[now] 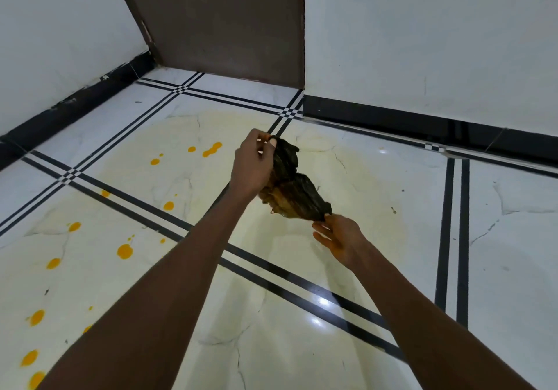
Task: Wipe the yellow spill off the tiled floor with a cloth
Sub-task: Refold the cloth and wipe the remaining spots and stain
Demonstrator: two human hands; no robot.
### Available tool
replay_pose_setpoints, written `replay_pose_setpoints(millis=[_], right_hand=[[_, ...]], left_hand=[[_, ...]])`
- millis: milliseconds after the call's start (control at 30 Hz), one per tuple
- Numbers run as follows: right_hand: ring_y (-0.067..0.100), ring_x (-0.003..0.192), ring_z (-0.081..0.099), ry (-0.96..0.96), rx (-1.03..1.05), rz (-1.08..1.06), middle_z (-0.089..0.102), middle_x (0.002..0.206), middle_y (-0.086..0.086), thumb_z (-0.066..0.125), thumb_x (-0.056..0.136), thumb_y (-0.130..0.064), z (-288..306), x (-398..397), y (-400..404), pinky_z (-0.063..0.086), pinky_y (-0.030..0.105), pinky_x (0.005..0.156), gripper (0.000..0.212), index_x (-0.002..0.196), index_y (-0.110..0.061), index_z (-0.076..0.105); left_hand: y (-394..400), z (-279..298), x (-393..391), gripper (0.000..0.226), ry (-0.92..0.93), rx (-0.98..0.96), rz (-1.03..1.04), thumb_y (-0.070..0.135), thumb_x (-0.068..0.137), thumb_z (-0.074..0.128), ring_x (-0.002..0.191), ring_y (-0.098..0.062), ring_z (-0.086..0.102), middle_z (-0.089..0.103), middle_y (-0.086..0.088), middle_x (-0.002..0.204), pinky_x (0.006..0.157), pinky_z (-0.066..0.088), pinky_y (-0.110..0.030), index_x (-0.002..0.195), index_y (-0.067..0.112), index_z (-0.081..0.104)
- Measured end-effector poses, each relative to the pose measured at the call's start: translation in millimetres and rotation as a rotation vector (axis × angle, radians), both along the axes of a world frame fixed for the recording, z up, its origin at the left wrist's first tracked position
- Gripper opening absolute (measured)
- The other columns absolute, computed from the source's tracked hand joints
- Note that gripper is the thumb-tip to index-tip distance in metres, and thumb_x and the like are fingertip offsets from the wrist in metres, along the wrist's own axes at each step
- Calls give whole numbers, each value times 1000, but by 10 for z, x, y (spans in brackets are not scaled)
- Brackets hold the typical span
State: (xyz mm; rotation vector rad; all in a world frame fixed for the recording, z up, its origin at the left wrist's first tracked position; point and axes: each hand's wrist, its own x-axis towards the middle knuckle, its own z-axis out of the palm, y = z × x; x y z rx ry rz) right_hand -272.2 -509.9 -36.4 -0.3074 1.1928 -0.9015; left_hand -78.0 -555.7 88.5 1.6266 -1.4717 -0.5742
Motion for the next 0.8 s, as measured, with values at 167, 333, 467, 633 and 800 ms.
replay_pose_setpoints(millis=[167,333,467,633,800], right_hand=[[36,140,49,605,10,268,46,155,19,72,97,-21,31,-101,1,44,43,116,65,151,0,43],[26,149,38,710,-504,364,37,164,6,84,86,-34,572,-84,-284,41,47,118,86,157,-30,36],[22,152,36,606,-703,594,46,161,-3,78,91,-34,1038,-14,-537,34,45,120,65,149,-31,49],[17,128,62,522,-746,654,71,132,-3,68,100,-31,1232,103,-510,44,47,117,41,138,-17,64],[25,129,61,289,-637,586,60,143,-1,52,107,-35,1141,234,-334,58,40,100,48,153,-26,42]], left_hand=[[-118,455,79,22,-140,-86,-125,26,104,56,96,-16,68,73,-2,103,77,49,-18,115,13,70],[-91,708,87,22,-193,-64,-305,27,104,58,108,-13,68,75,-1,111,89,54,-24,118,16,71],[-27,912,94,22,-215,-76,-402,27,105,57,107,-5,67,74,2,111,87,53,-15,118,16,71],[-39,1077,196,23,-173,-59,-439,24,105,57,103,1,68,74,5,106,88,54,-16,118,13,72],[-90,1020,325,22,-111,-87,-273,25,103,60,107,-12,70,75,0,111,98,57,-37,117,13,72]])
